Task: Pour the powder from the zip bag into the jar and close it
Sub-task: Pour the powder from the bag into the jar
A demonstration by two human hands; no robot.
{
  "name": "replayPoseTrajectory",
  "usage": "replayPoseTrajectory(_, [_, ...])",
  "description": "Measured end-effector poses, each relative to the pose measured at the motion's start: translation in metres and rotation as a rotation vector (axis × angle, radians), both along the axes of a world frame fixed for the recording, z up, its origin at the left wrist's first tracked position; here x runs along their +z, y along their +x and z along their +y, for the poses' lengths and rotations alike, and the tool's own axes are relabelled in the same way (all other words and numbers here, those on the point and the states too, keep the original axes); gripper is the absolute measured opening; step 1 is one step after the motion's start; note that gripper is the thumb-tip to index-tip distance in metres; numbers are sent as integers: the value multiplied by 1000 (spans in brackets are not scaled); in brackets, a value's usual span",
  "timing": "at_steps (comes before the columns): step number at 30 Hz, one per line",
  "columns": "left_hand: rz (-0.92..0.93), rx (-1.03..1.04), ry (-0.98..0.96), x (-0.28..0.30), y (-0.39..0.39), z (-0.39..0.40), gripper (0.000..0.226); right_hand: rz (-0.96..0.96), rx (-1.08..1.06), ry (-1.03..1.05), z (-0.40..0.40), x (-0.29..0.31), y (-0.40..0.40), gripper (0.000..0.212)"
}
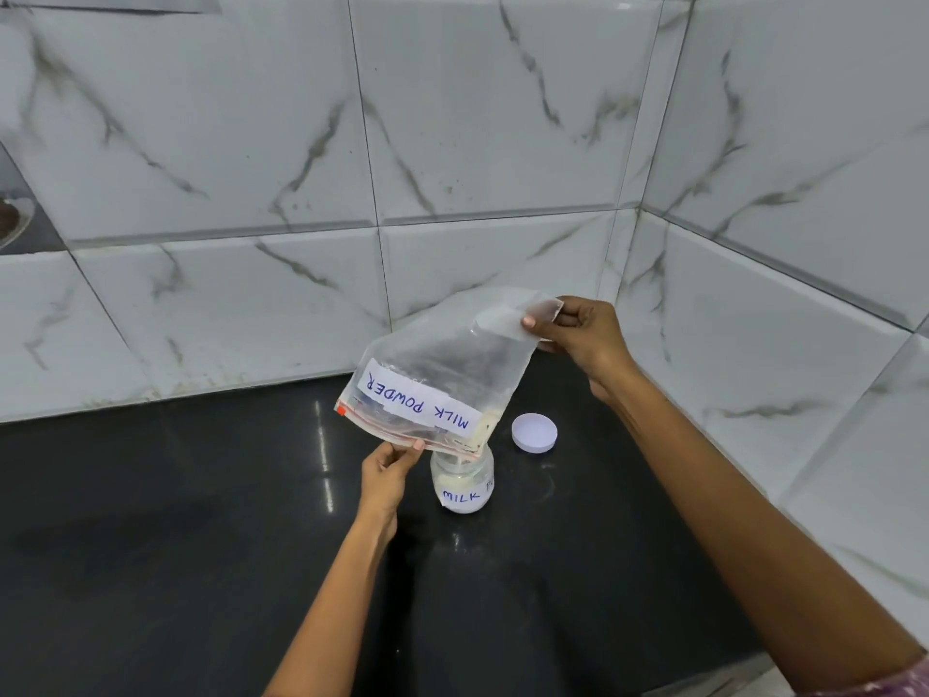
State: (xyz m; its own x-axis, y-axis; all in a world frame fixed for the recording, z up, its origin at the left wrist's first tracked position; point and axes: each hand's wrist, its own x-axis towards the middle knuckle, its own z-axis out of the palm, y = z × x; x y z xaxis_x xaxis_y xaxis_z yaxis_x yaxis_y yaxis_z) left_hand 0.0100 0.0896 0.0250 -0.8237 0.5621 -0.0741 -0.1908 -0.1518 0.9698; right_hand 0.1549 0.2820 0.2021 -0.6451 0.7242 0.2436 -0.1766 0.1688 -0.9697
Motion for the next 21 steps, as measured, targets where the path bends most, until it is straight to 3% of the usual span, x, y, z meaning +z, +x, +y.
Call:
replayPoseTrajectory(3, [-5,-9,3,0,1,1,6,-75,30,-50,-1,-9,-1,27])
replayPoseTrajectory(10, [-60,-15,71,3,5,7,11,-213,68,-66,-8,-37,4,31])
replayPoseTrajectory(17, [-27,-23,45,5,8,13,19,-352,-3,-50,-33,-84,2,20])
replayPoseTrajectory(21, [1,-28,40,6,9,14,22,-316,-112,24,-34,-86,-3,16])
